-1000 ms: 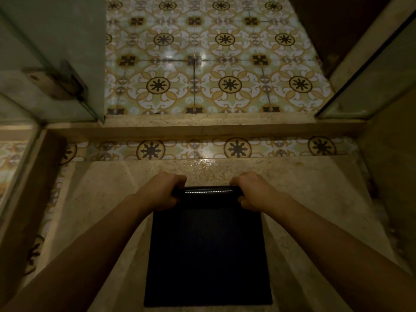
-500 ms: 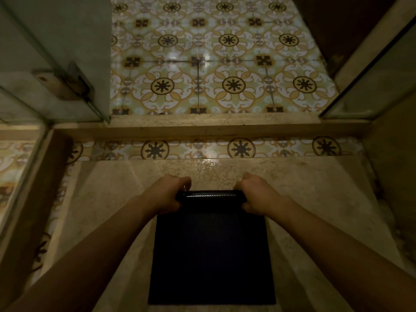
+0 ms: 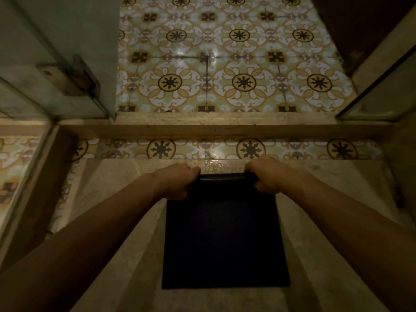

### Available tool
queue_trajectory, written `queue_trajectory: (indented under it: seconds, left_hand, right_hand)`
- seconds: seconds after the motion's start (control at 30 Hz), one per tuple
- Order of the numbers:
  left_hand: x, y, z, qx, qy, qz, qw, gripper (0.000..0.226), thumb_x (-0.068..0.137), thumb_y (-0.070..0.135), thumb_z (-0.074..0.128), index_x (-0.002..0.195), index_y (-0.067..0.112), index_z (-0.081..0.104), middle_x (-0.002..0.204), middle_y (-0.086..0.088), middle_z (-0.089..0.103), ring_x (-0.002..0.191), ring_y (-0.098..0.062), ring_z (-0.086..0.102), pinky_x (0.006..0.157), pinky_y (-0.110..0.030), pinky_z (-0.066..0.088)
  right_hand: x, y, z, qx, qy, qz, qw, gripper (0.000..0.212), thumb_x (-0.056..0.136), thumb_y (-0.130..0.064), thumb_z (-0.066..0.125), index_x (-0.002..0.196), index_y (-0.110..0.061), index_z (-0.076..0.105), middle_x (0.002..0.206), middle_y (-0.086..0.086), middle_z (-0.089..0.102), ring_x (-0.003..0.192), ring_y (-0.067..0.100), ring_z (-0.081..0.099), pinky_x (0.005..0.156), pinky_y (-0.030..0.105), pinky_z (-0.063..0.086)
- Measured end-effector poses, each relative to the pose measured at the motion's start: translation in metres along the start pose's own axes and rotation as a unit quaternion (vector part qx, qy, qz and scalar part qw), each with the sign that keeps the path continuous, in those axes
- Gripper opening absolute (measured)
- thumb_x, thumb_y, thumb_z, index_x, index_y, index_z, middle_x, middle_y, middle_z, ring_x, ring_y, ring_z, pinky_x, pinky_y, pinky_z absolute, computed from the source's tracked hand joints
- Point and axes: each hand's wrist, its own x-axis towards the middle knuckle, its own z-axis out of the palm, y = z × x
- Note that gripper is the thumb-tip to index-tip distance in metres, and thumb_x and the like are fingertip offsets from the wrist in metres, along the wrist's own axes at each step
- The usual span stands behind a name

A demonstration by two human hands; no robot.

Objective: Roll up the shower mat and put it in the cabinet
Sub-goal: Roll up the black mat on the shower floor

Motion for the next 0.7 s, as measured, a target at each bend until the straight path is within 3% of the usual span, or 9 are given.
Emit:
queue_trajectory:
  seconds: [0.13, 0.3, 0.5, 0.7]
  left_hand:
    - [0.017, -0.005, -0.009, 0.009, 0.069, -0.014, 0.997, 0.042, 0.086, 0.020, 0.060, 0.122, 0.008, 0.043, 0.108, -0.017, 0.061, 0.094, -0.033, 0.059, 0.073, -0.038, 0.046]
    - [0.020, -0.004, 0.004, -0.029, 0.116, -0.032, 0.992, 0.046, 0.081, 0.018, 0.066, 0.121, 0.010, 0.046, 0.103, -0.016, 0.063, 0.093, -0.032, 0.057, 0.075, -0.041, 0.050]
    - [0.024, -0.007, -0.003, -0.070, 0.092, -0.046, 0.992, 0.041, 0.080, 0.017, 0.069, 0.117, 0.014, 0.053, 0.110, -0.011, 0.063, 0.099, -0.026, 0.058, 0.081, -0.036, 0.050]
    - [0.016, -0.004, 0.005, -0.051, 0.135, -0.027, 0.989, 0.040, 0.076, 0.016, 0.069, 0.111, 0.017, 0.050, 0.103, -0.008, 0.062, 0.095, -0.026, 0.054, 0.074, -0.035, 0.047]
  right_hand:
    - [0.015, 0.012, -0.007, -0.003, 0.040, 0.025, 0.999, 0.039, 0.074, -0.016, 0.074, 0.112, -0.018, 0.063, 0.113, 0.014, 0.061, 0.102, 0.032, 0.061, 0.076, 0.033, 0.050]
    - [0.007, 0.015, 0.010, 0.012, 0.107, 0.011, 0.994, 0.040, 0.073, -0.011, 0.075, 0.110, -0.014, 0.060, 0.117, 0.012, 0.059, 0.101, 0.031, 0.060, 0.082, 0.039, 0.053]
    - [0.009, 0.017, 0.007, -0.003, 0.088, -0.022, 0.996, 0.041, 0.072, -0.009, 0.072, 0.111, -0.011, 0.061, 0.119, 0.014, 0.058, 0.106, 0.029, 0.057, 0.085, 0.034, 0.052]
    - [-0.003, 0.009, 0.016, 0.038, 0.144, 0.001, 0.989, 0.041, 0.068, 0.002, 0.070, 0.105, -0.008, 0.055, 0.113, 0.014, 0.055, 0.096, 0.033, 0.056, 0.071, 0.034, 0.045]
